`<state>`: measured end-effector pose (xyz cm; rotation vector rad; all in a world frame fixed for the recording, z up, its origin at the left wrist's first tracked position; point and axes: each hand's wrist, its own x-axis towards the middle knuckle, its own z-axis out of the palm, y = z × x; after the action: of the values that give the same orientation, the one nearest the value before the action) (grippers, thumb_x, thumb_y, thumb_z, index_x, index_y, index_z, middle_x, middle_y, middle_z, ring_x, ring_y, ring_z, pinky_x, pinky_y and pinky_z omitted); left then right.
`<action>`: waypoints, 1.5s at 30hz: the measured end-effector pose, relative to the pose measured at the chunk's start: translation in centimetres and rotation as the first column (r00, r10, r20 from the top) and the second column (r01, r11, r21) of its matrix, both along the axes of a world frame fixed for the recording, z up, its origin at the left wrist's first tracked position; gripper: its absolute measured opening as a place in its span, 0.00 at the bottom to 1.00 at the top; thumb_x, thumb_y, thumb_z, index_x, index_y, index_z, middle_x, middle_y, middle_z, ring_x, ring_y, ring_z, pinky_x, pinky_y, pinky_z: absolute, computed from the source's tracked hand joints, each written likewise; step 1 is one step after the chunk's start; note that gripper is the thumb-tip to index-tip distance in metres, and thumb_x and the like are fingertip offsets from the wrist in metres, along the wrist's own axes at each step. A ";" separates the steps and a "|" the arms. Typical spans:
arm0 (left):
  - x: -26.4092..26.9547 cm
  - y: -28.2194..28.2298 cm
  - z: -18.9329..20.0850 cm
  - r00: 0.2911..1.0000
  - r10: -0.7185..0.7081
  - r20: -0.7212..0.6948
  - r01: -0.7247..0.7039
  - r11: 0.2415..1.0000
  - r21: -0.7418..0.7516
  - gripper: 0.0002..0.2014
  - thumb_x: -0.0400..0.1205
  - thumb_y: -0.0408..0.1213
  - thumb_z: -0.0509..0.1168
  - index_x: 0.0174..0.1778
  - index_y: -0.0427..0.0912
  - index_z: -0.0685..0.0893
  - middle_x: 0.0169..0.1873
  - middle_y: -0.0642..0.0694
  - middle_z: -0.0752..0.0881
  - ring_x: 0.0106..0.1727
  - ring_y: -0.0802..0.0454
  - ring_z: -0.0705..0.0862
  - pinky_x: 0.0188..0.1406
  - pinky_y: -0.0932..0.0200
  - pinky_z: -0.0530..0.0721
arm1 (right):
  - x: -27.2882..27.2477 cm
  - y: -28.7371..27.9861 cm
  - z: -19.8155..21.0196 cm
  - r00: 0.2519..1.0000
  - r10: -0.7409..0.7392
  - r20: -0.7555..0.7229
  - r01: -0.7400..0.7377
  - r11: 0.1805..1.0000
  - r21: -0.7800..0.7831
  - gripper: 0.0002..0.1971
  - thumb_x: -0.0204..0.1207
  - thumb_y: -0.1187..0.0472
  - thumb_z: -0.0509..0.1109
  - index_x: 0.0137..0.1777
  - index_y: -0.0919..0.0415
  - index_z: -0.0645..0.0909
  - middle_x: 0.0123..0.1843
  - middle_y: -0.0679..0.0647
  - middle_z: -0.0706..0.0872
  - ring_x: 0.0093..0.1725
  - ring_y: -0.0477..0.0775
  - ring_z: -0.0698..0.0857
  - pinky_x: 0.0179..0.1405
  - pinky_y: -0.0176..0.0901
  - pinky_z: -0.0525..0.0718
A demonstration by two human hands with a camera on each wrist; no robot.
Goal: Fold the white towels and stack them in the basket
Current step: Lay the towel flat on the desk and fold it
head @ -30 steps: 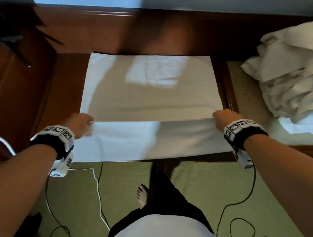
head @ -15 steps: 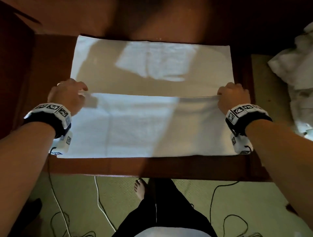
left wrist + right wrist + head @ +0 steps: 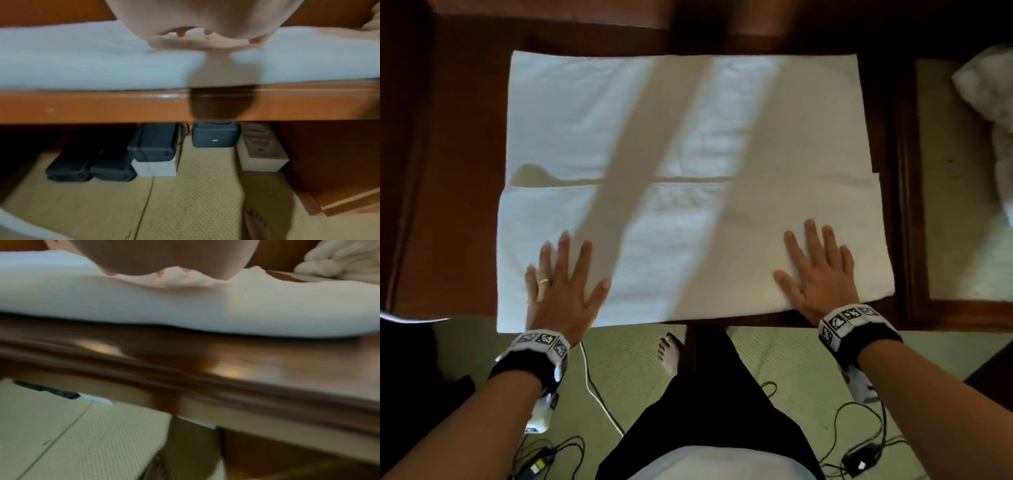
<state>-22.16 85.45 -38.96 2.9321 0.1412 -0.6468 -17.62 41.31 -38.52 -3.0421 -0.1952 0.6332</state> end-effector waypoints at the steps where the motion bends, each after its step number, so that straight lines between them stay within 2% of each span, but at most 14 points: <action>1: 0.0 -0.2 0.2 1.000 0.016 0.003 -0.016 1.000 -0.009 0.40 0.83 0.70 0.38 0.89 0.57 0.40 0.87 0.51 0.30 0.88 0.36 0.36 0.84 0.27 0.46 | 0.0 0.5 0.2 1.000 -0.019 0.009 0.019 1.000 0.011 0.37 0.80 0.30 0.42 0.87 0.40 0.42 0.89 0.50 0.34 0.87 0.61 0.37 0.83 0.70 0.50; 3: 0.8 -1.3 0.6 1.000 0.003 0.005 -0.003 1.000 -0.024 0.41 0.82 0.70 0.42 0.89 0.54 0.46 0.89 0.44 0.39 0.88 0.31 0.44 0.83 0.24 0.49 | 0.4 2.7 0.5 0.998 -0.027 0.065 0.023 0.998 0.059 0.37 0.80 0.31 0.46 0.87 0.43 0.50 0.89 0.53 0.41 0.87 0.63 0.43 0.81 0.69 0.55; 6: 2.3 -4.5 0.7 0.977 -0.215 -0.002 0.215 0.976 -0.009 0.42 0.81 0.70 0.44 0.89 0.51 0.55 0.88 0.37 0.51 0.85 0.25 0.53 0.78 0.19 0.57 | 0.5 8.3 0.2 0.984 0.109 0.143 -0.126 0.985 0.115 0.37 0.79 0.33 0.53 0.86 0.46 0.58 0.89 0.57 0.49 0.87 0.65 0.49 0.78 0.68 0.59; 11: 2.7 -6.6 -0.8 0.972 -0.235 -0.003 0.235 0.972 0.011 0.41 0.80 0.76 0.38 0.88 0.62 0.41 0.88 0.45 0.36 0.87 0.31 0.38 0.80 0.19 0.46 | 0.5 10.1 -1.1 0.955 0.287 0.077 -0.292 0.954 0.065 0.37 0.80 0.28 0.46 0.87 0.39 0.48 0.89 0.52 0.42 0.88 0.62 0.43 0.80 0.72 0.53; 15: 2.6 -6.2 -0.8 0.973 -0.231 -0.002 0.231 0.973 0.017 0.42 0.79 0.77 0.36 0.87 0.64 0.38 0.88 0.47 0.33 0.87 0.33 0.35 0.80 0.20 0.44 | 4.7 -0.2 -0.6 0.997 -0.074 0.031 0.074 0.997 0.017 0.34 0.81 0.29 0.40 0.86 0.34 0.39 0.88 0.48 0.33 0.87 0.57 0.35 0.83 0.68 0.44; 18: 3.2 -6.9 -0.5 0.978 -0.210 -0.008 0.210 0.978 0.016 0.43 0.79 0.76 0.40 0.88 0.61 0.44 0.89 0.43 0.41 0.88 0.32 0.40 0.80 0.20 0.46 | 7.4 -5.6 0.8 0.960 -0.280 0.020 0.281 0.959 -0.049 0.34 0.81 0.31 0.38 0.86 0.39 0.41 0.89 0.49 0.36 0.87 0.57 0.38 0.83 0.72 0.47; 22: 5.2 -9.5 0.4 0.945 -0.326 0.026 0.326 0.945 0.009 0.43 0.76 0.71 0.51 0.86 0.51 0.62 0.85 0.34 0.62 0.83 0.27 0.61 0.75 0.19 0.59 | 7.7 -1.4 1.6 0.992 -0.078 0.100 0.080 0.997 -0.015 0.36 0.81 0.35 0.44 0.87 0.46 0.49 0.89 0.55 0.42 0.88 0.60 0.44 0.81 0.69 0.52; 26: 7.0 -12.3 0.2 0.876 -0.482 0.025 0.482 0.876 0.002 0.43 0.78 0.75 0.45 0.89 0.58 0.52 0.89 0.43 0.53 0.86 0.30 0.58 0.78 0.21 0.60 | 5.2 4.0 0.5 0.993 0.117 -0.026 -0.115 0.992 0.061 0.38 0.79 0.28 0.47 0.87 0.39 0.43 0.89 0.53 0.34 0.87 0.64 0.37 0.82 0.70 0.48; 29: 8.0 -8.6 -0.5 0.907 -0.421 0.015 0.421 0.907 0.011 0.42 0.78 0.77 0.34 0.87 0.63 0.36 0.88 0.51 0.37 0.89 0.37 0.44 0.83 0.25 0.51 | 5.3 4.0 0.5 0.992 0.101 -0.080 -0.095 0.992 0.079 0.40 0.78 0.26 0.48 0.86 0.36 0.37 0.87 0.49 0.27 0.86 0.63 0.31 0.82 0.69 0.43; 34: 8.3 1.3 0.7 0.997 -0.047 -0.055 0.055 0.988 0.143 0.43 0.80 0.77 0.35 0.87 0.60 0.34 0.86 0.54 0.30 0.89 0.44 0.41 0.81 0.25 0.45 | 6.1 4.1 1.5 0.985 0.113 -0.131 -0.106 0.992 0.065 0.41 0.77 0.25 0.49 0.85 0.35 0.36 0.86 0.49 0.27 0.86 0.63 0.32 0.84 0.68 0.45; 36: 8.2 3.0 2.1 0.998 0.015 -0.065 -0.001 0.979 0.205 0.45 0.80 0.75 0.37 0.89 0.54 0.39 0.89 0.48 0.37 0.89 0.40 0.47 0.83 0.26 0.48 | 6.3 4.5 1.8 0.982 0.094 -0.166 -0.087 0.995 0.051 0.42 0.78 0.26 0.51 0.86 0.36 0.37 0.87 0.49 0.27 0.86 0.64 0.33 0.84 0.69 0.46; 38: 7.7 2.6 3.1 0.992 -0.127 -0.006 0.126 0.978 0.167 0.44 0.81 0.71 0.40 0.90 0.50 0.45 0.89 0.44 0.47 0.88 0.38 0.54 0.84 0.31 0.53 | 6.4 4.9 2.2 0.978 0.071 -0.198 -0.064 0.997 0.039 0.42 0.78 0.28 0.54 0.86 0.36 0.37 0.87 0.50 0.28 0.86 0.64 0.34 0.83 0.69 0.48; 41: 6.0 0.1 3.4 0.955 -0.292 -0.052 0.295 0.953 0.065 0.40 0.84 0.68 0.47 0.90 0.52 0.50 0.89 0.45 0.49 0.88 0.40 0.57 0.84 0.37 0.60 | 6.4 5.4 2.9 0.967 0.043 -0.250 -0.035 0.999 0.037 0.43 0.78 0.30 0.58 0.86 0.37 0.38 0.87 0.49 0.28 0.86 0.64 0.35 0.83 0.70 0.52; 45: 5.3 -1.6 4.3 0.991 -0.089 -0.102 0.090 0.996 0.003 0.33 0.85 0.61 0.58 0.86 0.58 0.61 0.88 0.49 0.57 0.85 0.40 0.61 0.77 0.40 0.71 | 4.8 5.3 3.3 0.952 0.008 -0.305 0.001 1.000 0.029 0.42 0.79 0.35 0.63 0.86 0.36 0.42 0.88 0.49 0.32 0.87 0.63 0.38 0.82 0.68 0.58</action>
<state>-16.85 83.86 -34.63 2.9273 0.0221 -0.8117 -12.78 46.63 -35.20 -2.8646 -0.1972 1.0760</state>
